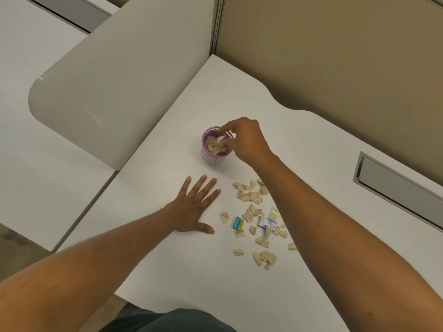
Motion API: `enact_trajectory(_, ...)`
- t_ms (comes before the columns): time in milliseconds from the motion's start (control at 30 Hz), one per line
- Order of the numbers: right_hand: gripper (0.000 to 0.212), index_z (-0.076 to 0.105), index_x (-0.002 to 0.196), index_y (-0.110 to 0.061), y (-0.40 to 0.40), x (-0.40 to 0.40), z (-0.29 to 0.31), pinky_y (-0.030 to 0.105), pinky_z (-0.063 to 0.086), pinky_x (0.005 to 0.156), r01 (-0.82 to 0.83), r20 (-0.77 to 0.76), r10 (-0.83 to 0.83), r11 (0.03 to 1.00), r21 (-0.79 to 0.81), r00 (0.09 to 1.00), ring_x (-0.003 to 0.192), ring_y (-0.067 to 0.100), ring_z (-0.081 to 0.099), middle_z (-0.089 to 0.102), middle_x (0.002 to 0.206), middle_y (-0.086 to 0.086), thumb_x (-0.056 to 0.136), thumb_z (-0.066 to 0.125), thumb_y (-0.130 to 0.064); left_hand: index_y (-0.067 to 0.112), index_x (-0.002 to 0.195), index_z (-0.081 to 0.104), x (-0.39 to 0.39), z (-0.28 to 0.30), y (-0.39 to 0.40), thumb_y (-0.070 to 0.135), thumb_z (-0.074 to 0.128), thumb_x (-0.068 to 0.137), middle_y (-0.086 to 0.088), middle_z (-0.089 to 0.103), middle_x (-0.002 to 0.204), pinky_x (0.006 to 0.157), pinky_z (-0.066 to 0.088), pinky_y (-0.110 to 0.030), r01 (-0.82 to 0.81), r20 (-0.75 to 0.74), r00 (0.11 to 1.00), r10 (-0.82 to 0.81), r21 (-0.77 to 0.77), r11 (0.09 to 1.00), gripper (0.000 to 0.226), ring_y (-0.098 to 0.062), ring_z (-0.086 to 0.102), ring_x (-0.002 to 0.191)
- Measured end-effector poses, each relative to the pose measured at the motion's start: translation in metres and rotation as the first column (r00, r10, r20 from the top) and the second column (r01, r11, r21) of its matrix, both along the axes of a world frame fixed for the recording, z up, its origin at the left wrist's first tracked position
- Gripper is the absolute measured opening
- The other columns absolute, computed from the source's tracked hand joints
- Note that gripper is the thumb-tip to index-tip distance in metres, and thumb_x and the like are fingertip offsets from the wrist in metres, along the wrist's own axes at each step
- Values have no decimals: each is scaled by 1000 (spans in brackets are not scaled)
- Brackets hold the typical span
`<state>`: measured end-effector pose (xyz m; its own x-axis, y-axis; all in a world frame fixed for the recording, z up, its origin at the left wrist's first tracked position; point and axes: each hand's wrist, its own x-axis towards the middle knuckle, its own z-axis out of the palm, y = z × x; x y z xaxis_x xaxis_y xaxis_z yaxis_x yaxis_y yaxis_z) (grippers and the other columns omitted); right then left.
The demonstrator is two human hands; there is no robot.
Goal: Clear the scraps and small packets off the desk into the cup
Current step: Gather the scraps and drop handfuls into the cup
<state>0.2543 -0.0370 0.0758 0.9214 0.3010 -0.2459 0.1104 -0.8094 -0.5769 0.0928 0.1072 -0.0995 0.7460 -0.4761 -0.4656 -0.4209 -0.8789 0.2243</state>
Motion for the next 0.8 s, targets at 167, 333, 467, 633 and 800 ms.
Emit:
enact_trajectory(167, 12, 80, 100, -15, -47, -5, 5, 31, 59, 85, 192, -19, -194, 950, 244, 981, 91, 14, 72, 77, 96, 0, 89, 75, -15, 26, 158, -33, 0, 2, 1, 99, 22, 79, -6, -42, 165, 121, -24, -62, 5, 18, 1000, -5, 3, 1000, 120, -34, -39, 152)
enact_trajectory(333, 20, 71, 115, -14, -141, -42, -45, 33, 49, 97, 367, 31, -367, 930, -22, 930, 117, 24, 63, 70, 121, 4, 101, 58, -21, 25, 157, -31, -2, -1, 2, 100, 19, 77, -8, -37, 167, 122, -21, -62, -7, 59, 998, 8, -2, 1000, 120, -35, -36, 153)
enact_trajectory(467, 58, 36, 152, -29, -186, -75, -88, 50, 32, 116, 344, -157, -412, 877, -335, 897, 148, 36, 21, 25, 163, 2, 101, 44, -55, 26, 160, -27, 0, -6, 2, 101, 21, 76, -5, -40, 166, 122, -20, -63, -5, 40, 999, 5, 5, 1000, 122, -32, -38, 153)
enact_trajectory(633, 72, 23, 155, -44, -176, -100, -114, 57, 22, 121, 77, -141, -141, 921, -381, 980, 155, 34, 6, 12, 168, -4, 92, 40, -75, 26, 161, -25, -1, -9, 3, 101, 21, 77, -6, -36, 168, 123, -16, -64, 3, 70, 998, -4, 11, 1000, 122, -32, -34, 155)
enact_trajectory(800, 44, 53, 140, -21, -161, -125, -126, 48, 39, 113, 97, 44, -87, 931, -352, 995, 146, 32, 30, 36, 158, 8, 98, 57, -34, 26, 158, -31, 0, -6, 3, 103, 12, 73, -3, -41, 165, 123, -17, -63, 6, 44, 999, -5, -11, 1000, 122, -32, -36, 154)
